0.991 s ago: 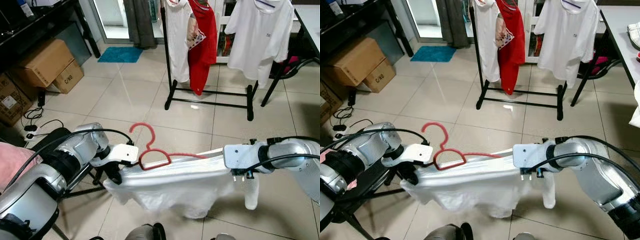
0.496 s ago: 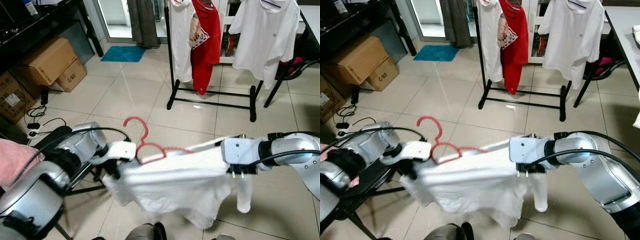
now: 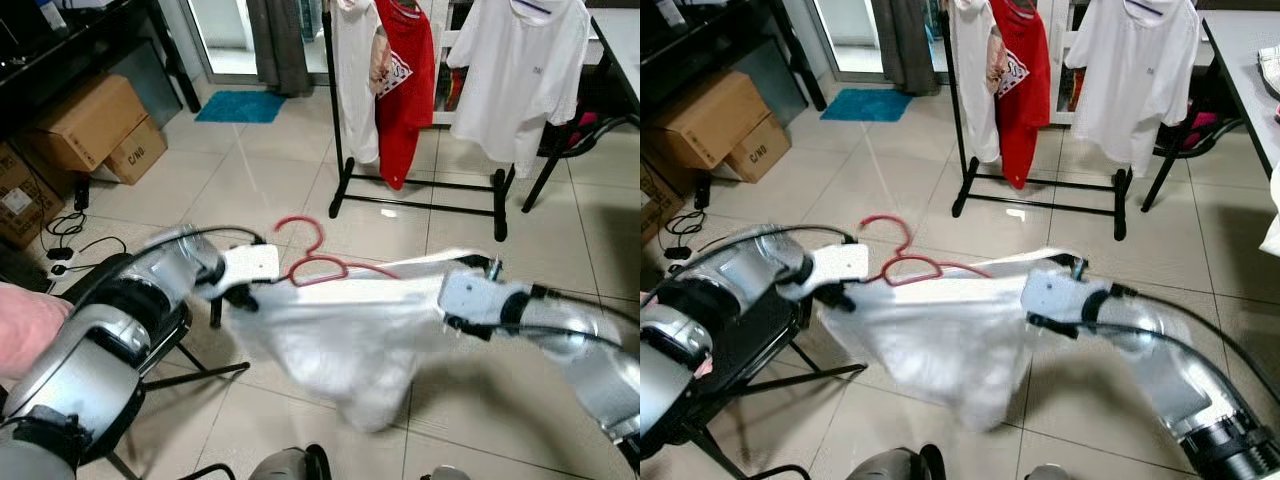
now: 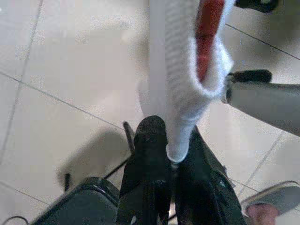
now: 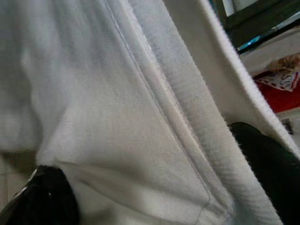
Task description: Hang hanger
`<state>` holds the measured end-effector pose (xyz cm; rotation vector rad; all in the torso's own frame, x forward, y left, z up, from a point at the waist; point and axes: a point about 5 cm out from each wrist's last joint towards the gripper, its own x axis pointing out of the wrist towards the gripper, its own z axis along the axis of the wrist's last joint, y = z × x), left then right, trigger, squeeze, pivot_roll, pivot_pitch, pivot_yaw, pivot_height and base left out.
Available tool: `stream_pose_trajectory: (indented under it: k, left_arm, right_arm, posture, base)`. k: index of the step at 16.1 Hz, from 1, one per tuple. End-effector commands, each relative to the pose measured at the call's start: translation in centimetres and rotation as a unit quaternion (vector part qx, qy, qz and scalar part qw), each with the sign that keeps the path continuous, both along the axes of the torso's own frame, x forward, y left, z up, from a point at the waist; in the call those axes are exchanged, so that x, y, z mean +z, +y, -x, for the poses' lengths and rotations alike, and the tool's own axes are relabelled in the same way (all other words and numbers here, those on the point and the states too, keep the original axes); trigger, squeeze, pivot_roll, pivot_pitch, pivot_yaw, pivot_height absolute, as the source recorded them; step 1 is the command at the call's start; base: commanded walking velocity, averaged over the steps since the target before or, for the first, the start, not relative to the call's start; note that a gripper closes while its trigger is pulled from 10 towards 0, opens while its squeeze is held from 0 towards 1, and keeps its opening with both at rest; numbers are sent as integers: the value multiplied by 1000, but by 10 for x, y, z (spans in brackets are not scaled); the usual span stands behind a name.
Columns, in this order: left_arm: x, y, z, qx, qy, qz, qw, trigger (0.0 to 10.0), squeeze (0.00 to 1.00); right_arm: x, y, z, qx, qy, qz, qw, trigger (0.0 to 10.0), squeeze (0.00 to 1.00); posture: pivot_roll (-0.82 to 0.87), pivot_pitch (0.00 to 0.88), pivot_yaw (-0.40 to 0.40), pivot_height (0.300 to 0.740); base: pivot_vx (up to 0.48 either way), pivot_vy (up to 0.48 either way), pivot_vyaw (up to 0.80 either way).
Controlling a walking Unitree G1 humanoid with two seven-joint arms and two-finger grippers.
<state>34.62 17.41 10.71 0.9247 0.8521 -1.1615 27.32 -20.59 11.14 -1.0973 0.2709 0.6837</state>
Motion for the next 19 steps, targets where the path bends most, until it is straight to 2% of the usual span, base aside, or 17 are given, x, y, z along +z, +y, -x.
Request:
stream_pose_trajectory:
  k: [1, 3, 4, 6, 10, 11, 13, 15, 16, 17, 18, 19]
  left_arm:
    - [-1, 19, 2, 24, 3, -20, 1000, 0, 0]
    - [-1, 23, 2, 28, 2, -24, 999, 0, 0]
    - [-1, 26, 1, 33, -1, -27, 999, 0, 0]
    - [0, 29, 0, 31, -11, -35, 999, 0, 0]
    - [4, 24, -4, 23, -24, -26, 999, 0, 0]
    - [4, 24, -4, 22, -24, -26, 999, 0, 0]
    - [5, 24, -4, 18, -29, -29, 999, 0, 0]
    - [6, 24, -6, 11, -41, -35, 999, 0, 0]
    - [8, 24, -7, 10, -53, -34, 998, 0, 0]
    - [11, 23, -9, 16, -62, -21, 998, 0, 0]
    - [13, 21, -10, 26, -65, -4, 998, 0, 0]
    - [15, 15, -11, 51, -56, 44, 996, 0, 0]
  right_arm:
    - [5, -3, -3, 5, -32, 12, 999, 10000, 1000]
    - [6, -2, 0, 31, -22, 12, 999, 10000, 1000]
    - [6, -4, 4, 46, 4, 5, 999, 10000, 1000]
    - [11, -5, 14, 83, 60, -49, 994, 10000, 1000]
    - [7, -5, 19, 96, 76, -64, 990, 10000, 1000]
    - [7, -4, 19, 95, 81, -67, 990, 10000, 0]
    - [5, -4, 17, 85, 82, -61, 991, 10000, 0]
    - [4, -12, 11, 44, 68, -44, 996, 10000, 0]
    - [3, -27, 2, -11, 32, 35, 999, 10000, 0]
    - [13, -48, -11, -89, -65, 151, 982, 10000, 0]
    - [18, -51, -13, -117, -93, 148, 978, 10000, 0]
    - [22, -51, -15, -132, -127, 147, 972, 10000, 0]
  posture:
    - [-106, 61, 184, 740]
    - [-107, 59, 188, 740]
    - [-106, 58, 189, 740]
    - [-110, 57, 191, 740]
    - [-111, 56, 187, 740]
    - [-109, 56, 186, 740]
    - [-108, 55, 187, 740]
    - [-108, 54, 187, 740]
    - [-109, 53, 188, 740]
    - [-110, 53, 189, 740]
    - [-107, 54, 188, 740]
    - [-107, 54, 189, 740]
  base:
    - [0, 0, 0]
    - [0, 0, 0]
    - [0, 0, 0]
    - [0, 0, 0]
    - [0, 0, 0]
    - [0, 0, 0]
    - [0, 0, 0]
    - [0, 0, 0]
    - [0, 0, 0]
    - [0, 0, 0]
    - [0, 0, 0]
    - [0, 0, 0]
